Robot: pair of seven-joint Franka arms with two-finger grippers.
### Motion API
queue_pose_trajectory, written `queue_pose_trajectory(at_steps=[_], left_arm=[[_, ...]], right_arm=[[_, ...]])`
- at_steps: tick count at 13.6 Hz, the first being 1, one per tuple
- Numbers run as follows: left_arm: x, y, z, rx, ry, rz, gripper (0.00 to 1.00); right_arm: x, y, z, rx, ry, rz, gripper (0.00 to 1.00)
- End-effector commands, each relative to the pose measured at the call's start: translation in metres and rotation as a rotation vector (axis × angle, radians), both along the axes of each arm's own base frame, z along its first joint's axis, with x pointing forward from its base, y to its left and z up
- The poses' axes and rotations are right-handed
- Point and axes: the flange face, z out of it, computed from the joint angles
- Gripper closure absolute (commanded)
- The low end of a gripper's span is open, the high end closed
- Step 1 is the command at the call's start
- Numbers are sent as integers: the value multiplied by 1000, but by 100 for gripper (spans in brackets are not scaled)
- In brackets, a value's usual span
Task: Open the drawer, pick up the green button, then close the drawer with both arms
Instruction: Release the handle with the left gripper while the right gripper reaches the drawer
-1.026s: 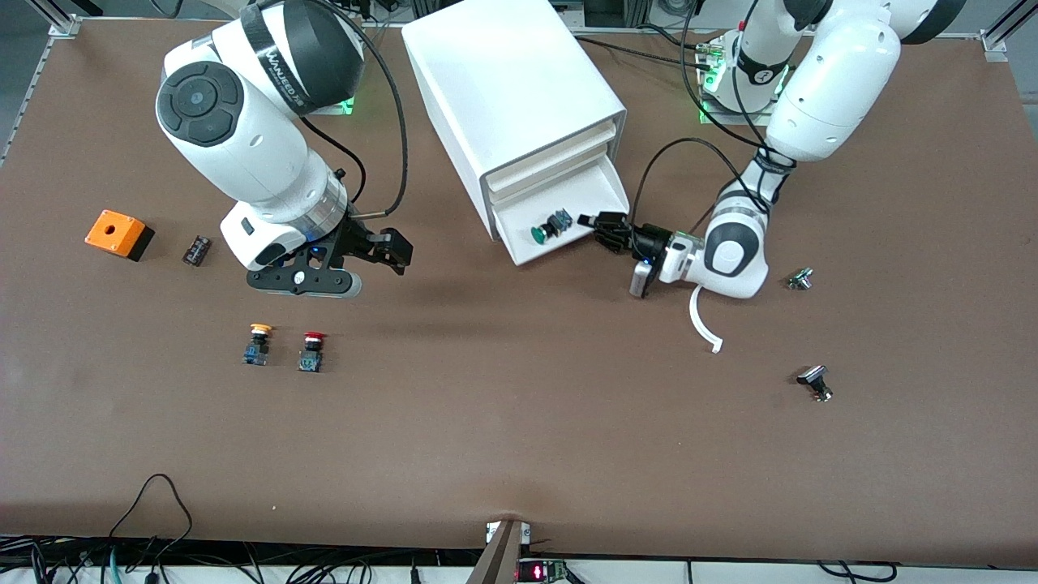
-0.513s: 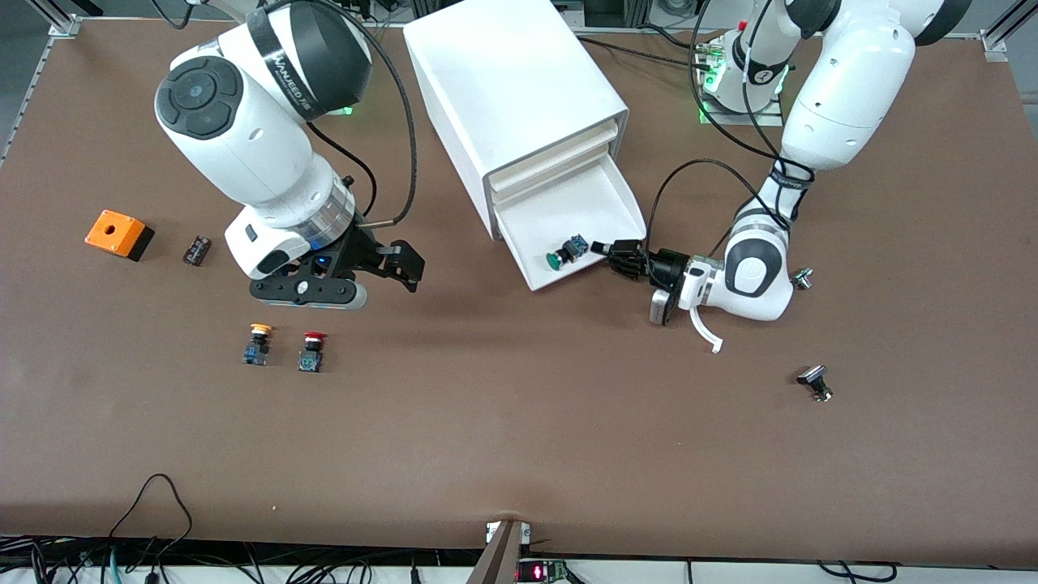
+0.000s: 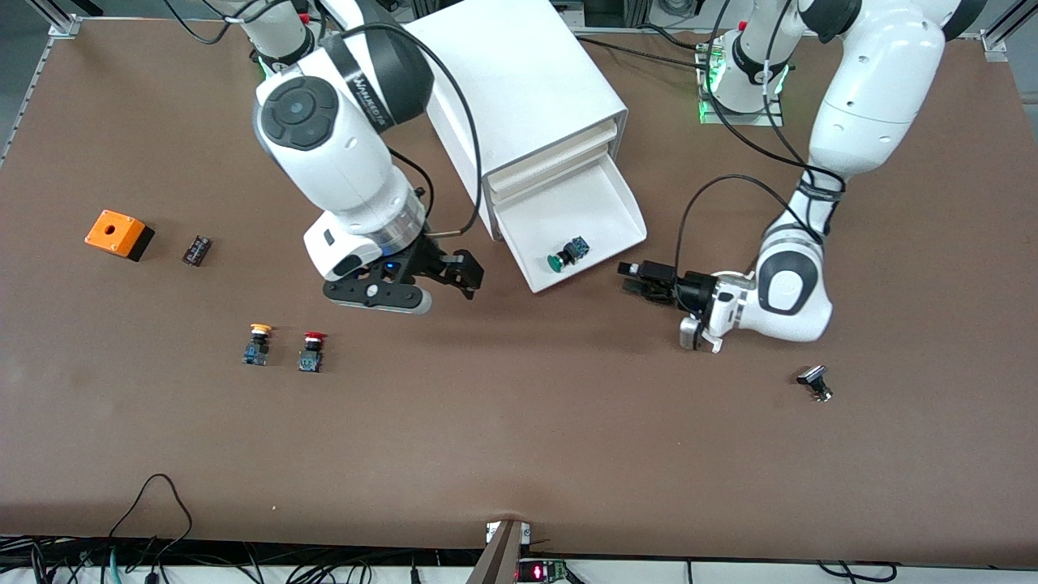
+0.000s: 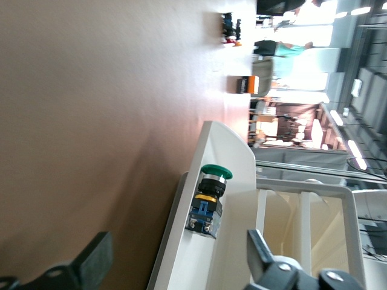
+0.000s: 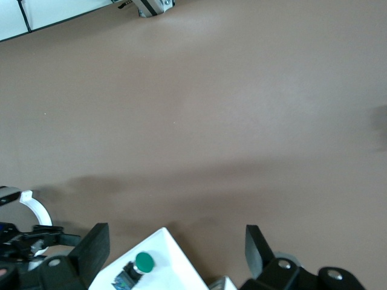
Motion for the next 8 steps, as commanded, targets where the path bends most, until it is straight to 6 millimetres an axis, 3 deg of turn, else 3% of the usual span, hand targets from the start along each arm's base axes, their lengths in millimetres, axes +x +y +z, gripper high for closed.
queue_pose_trajectory(at_steps=[1,5,8], left_arm=[[26,22,37,169,28,-31,0],[44,58,61,490,25,-112,0],[50,75,81,709,67,-45,0]], right_arm=[[-4,38,-11,0,-6,-89,0],[-26,82,-42,-1,25,-234,1],[-42,109,-63,16,63,-364,0]])
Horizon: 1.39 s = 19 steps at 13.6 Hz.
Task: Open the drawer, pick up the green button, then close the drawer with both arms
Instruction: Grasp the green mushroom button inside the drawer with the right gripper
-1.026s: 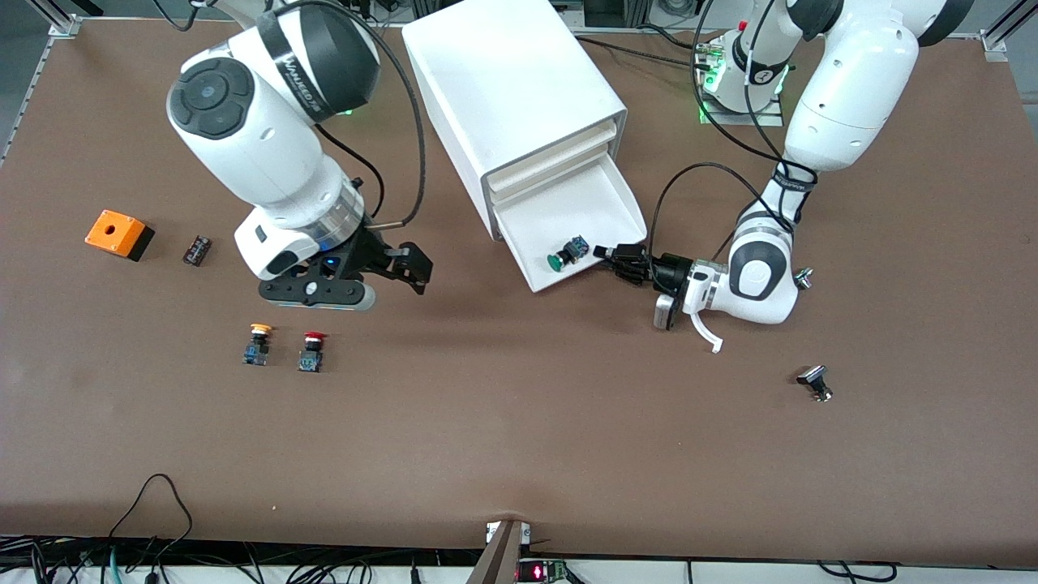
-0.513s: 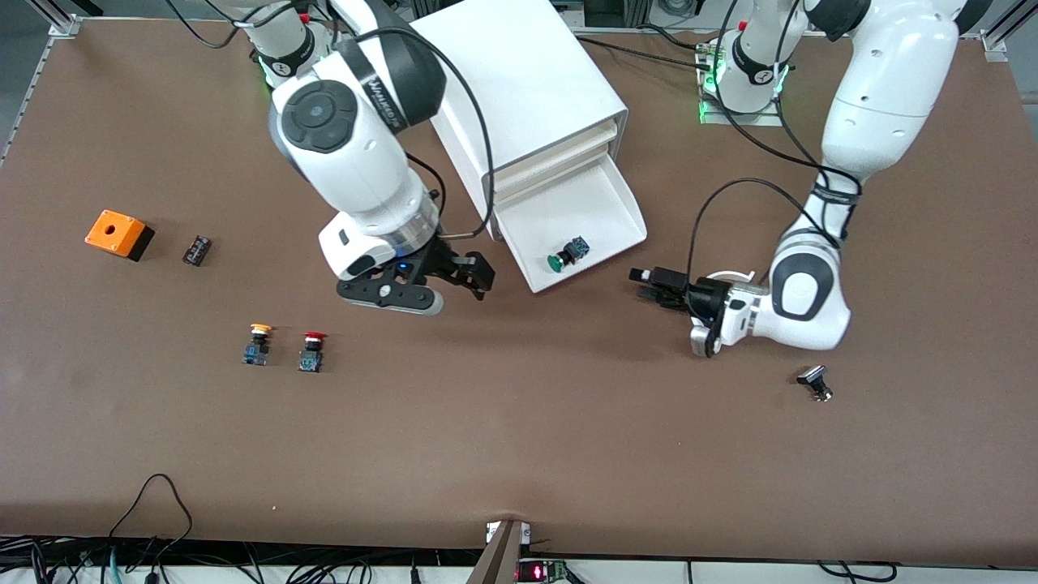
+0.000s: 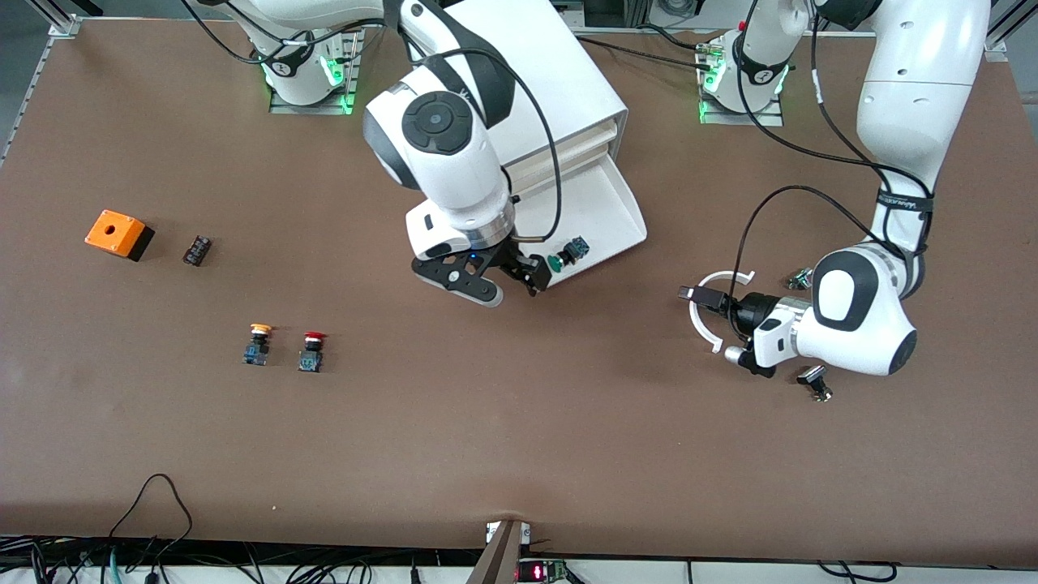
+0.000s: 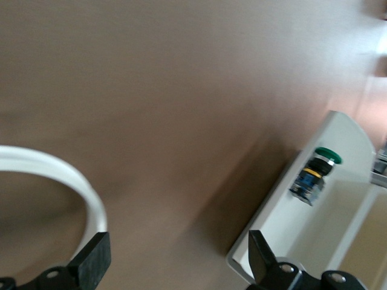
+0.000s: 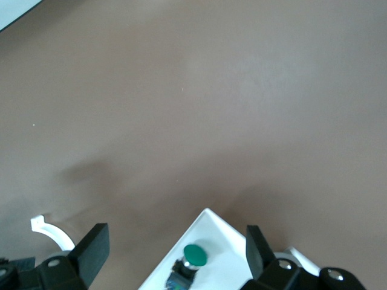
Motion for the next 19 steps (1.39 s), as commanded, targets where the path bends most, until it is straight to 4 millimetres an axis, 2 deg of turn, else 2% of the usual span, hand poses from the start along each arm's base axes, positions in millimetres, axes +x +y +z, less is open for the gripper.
queue_pose_trajectory(at_steps=[1,3,4,5,7,8,9,10,12,13,15,19], left_arm=[[3,3,24,226,22,61,0],[7,-4,37,359,41,197,0],[8,-14,38,420,49,245,0],[9,-21,43,502,17,231,0],[26,-17,83,596,-109,175,0],[32,-11,95,596,-126,189,0],[35,-9,107,596,-125,186,0],[34,-19,110,599,-119,165,0],[34,-19,112,597,-123,158,0],[34,-14,105,581,-103,189,1],[35,-15,105,551,-87,216,1],[34,-13,98,553,-71,222,1]], right_arm=[[-13,28,-14,2,9,-100,0],[-22,39,-21,9,30,-174,0],[-25,45,-30,7,45,-206,0],[-27,49,-36,9,54,-234,0],[-30,55,-52,5,72,-278,0],[-33,62,-58,17,72,-298,0],[-34,66,-76,14,84,-318,0],[-37,71,-87,15,89,-325,0],[-47,82,-112,4,101,-327,0],[-48,84,-116,2,107,-333,0],[-55,90,-123,2,119,-347,0],[-71,103,-162,-21,142,-344,1]])
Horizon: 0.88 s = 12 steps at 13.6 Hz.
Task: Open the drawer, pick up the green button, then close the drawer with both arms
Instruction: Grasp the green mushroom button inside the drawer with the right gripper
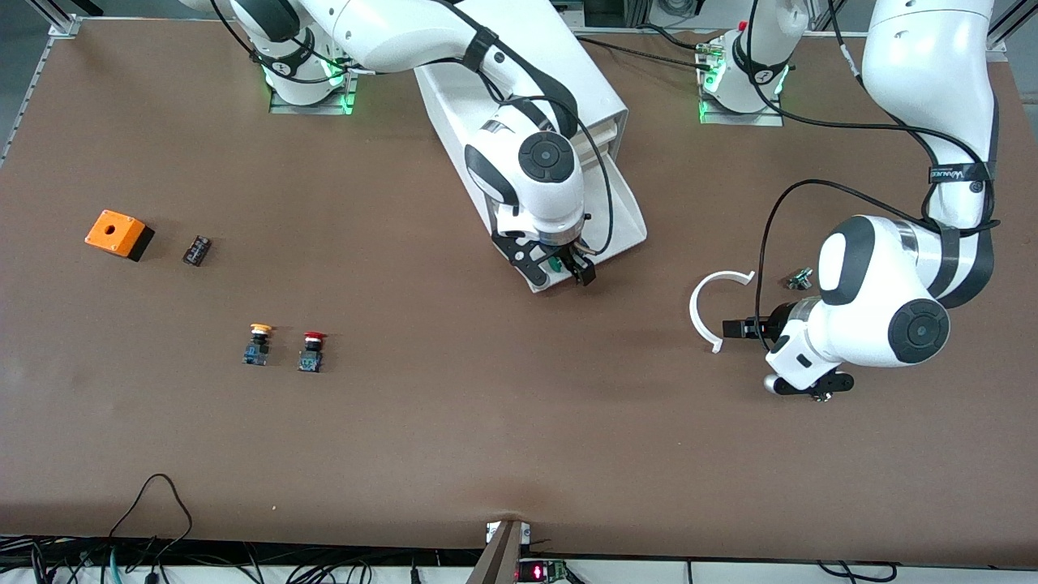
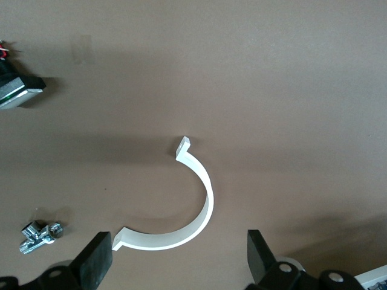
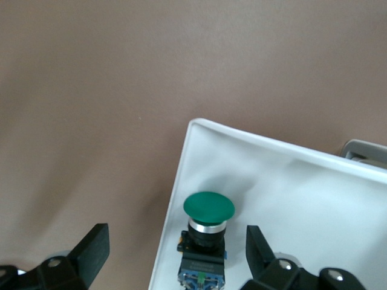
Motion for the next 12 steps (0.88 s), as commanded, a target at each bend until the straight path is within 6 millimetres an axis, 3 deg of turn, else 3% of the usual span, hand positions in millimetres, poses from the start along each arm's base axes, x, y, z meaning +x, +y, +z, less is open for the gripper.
queue_pose_trajectory(at_steps=[1,5,6,8,10,12], left_arm=[[0,1,-1,-16,11,21,2],[2,-1,-4,-19,-3,21,2],[3,-2,-4,-21,-7,21,2],[6,-2,-5,-18,-29,30,2],[10,-4,-8,-15,-49,51,2],[11,-6,-7,-13,-60,50,2]], right_arm=[[-9,14,-23,-6,5,-12,0],[-20,20,-31,-8,40,-28,1],[-24,23,-30,-5,42,-29,5],[-22,21,-30,-2,53,-32,32],[-27,24,-28,-5,64,-21,70],[-28,23,-28,-12,69,-13,96]])
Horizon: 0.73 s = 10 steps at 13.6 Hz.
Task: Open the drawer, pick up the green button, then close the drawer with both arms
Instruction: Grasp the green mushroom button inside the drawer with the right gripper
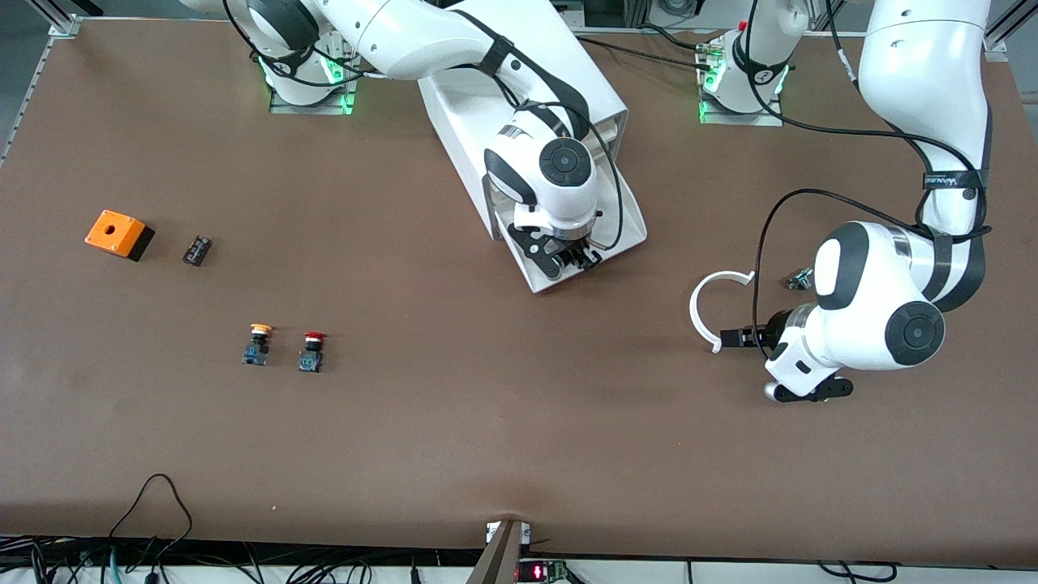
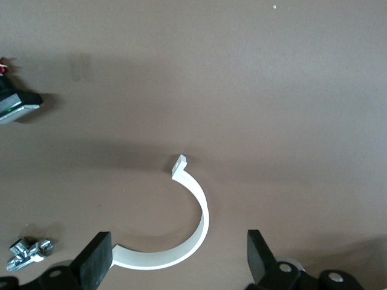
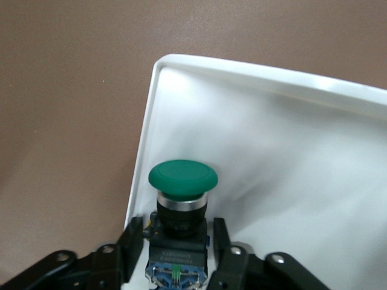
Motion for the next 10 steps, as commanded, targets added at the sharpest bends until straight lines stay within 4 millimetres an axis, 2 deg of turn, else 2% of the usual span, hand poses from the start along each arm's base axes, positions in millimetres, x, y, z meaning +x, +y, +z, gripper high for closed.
queue_pose_trajectory(at_steps=[1,3,7,9,10], left_arm=[[3,-5,0,-11,-12,18,2],[3,-8,0,-5,-17,31,2],[5,-11,-3,2,-30,50,2],[6,-13,-4,-4,-37,67,2],[2,-27,-13,10,-19,108,5]], right_arm=[[-5,3,7,-13,30,4,100],[-5,0,17,-35,40,16,100],[11,-10,93,32,-39,51,100],[31,-31,119,34,-71,99,100],[43,-47,127,13,-72,163,100]])
